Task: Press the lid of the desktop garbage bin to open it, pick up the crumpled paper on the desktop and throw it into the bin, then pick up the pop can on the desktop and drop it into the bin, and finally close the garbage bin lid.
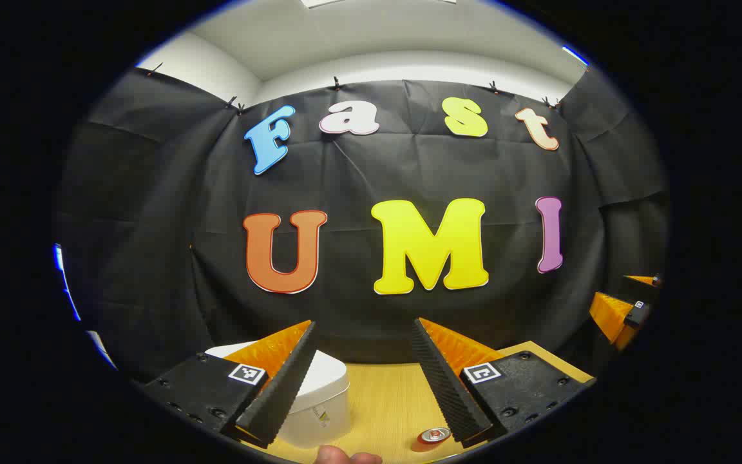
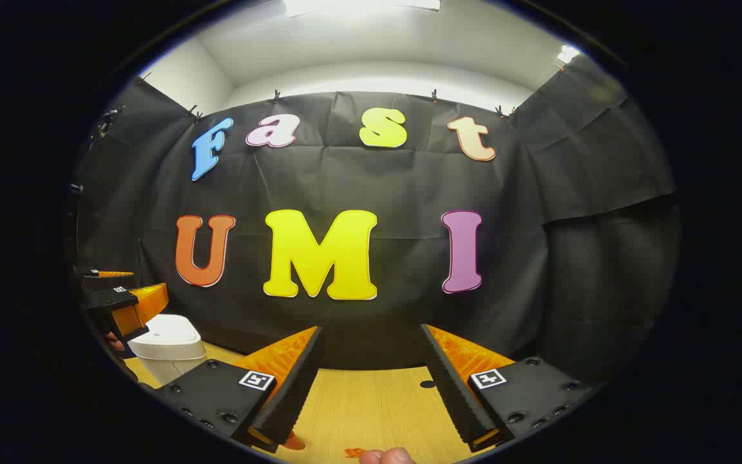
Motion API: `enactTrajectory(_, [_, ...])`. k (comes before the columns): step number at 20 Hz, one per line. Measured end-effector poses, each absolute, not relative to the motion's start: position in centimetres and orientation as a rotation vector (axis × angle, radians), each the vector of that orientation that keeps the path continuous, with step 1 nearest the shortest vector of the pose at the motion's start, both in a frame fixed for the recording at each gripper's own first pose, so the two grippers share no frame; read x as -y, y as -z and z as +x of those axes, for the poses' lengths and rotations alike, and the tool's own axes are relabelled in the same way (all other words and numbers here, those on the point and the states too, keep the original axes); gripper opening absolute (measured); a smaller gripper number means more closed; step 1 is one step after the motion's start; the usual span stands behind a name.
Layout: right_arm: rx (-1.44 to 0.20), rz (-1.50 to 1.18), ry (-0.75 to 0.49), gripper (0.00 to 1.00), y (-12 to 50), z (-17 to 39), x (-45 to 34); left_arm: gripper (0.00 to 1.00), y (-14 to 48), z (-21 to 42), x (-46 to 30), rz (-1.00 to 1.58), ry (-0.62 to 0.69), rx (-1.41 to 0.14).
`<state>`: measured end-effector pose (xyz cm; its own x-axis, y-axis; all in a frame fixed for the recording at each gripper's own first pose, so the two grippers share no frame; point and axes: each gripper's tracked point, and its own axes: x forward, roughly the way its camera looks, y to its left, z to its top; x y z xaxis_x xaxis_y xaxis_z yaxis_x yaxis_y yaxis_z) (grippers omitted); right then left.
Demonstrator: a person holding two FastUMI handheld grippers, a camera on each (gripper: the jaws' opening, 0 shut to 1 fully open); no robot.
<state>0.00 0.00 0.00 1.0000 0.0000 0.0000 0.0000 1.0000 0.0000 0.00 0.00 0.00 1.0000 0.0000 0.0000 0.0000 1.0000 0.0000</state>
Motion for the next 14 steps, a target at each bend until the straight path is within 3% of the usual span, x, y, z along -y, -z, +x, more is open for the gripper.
enactTrajectory(14, [0.024, 0.005, 0.029, 0.94, -0.84, 0.06, 0.22, 0.96, -0.14, -0.35, 0.87, -0.016, 0.046, 0.002])
